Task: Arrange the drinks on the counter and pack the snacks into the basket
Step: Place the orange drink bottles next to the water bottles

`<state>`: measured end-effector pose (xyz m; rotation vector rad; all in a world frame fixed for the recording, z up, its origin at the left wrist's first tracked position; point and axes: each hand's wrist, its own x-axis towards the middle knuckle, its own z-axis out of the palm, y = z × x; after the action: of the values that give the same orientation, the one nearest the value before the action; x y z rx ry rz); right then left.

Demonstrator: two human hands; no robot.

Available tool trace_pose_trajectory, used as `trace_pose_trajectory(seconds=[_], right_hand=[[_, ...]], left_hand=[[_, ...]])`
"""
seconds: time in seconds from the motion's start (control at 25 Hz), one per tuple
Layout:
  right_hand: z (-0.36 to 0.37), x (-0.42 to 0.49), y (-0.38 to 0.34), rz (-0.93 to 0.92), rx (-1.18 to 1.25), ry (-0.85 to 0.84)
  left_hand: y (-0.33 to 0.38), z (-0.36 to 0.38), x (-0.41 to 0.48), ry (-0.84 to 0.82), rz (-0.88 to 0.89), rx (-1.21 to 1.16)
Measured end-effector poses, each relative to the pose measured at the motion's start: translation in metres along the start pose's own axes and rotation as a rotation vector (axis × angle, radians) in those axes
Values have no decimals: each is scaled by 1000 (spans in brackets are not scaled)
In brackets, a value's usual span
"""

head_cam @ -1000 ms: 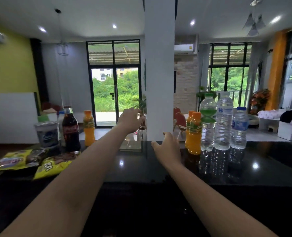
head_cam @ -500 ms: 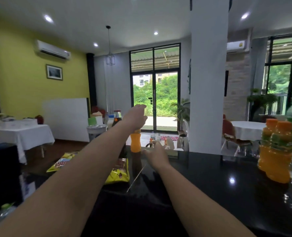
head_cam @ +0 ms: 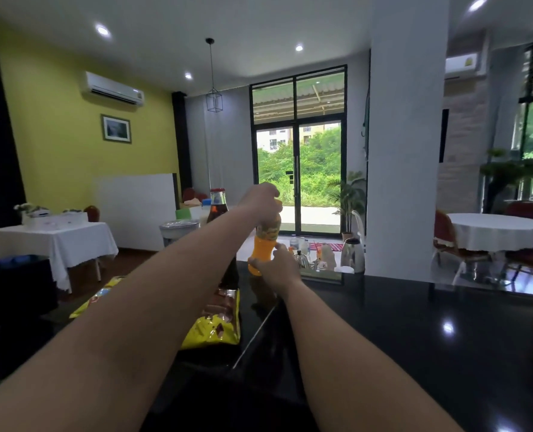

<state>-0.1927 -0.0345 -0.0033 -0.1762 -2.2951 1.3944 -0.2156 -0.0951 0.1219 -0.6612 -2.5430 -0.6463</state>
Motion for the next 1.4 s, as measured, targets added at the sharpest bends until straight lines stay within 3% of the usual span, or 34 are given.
trace_pose_trajectory(seconds=[0.2,0.52,0.96,1.16,1.4], right_hand=[[-22,-24,-7,24,85,152],[-92,-136,-27,-121,175,291],[-242,-253,9,-17,26,433],[-295,-278,30,64,-55,569],[-336,-278,55,112,-169,543]], left_hand=[[9,-25,-26,-21,81,-68],[69,-83,-102,-90,229,-306],[224,-33,-203,-90,317,-571],[274,-6,-222,-162,393,-487],[314,22,-226,-226,416,-501]])
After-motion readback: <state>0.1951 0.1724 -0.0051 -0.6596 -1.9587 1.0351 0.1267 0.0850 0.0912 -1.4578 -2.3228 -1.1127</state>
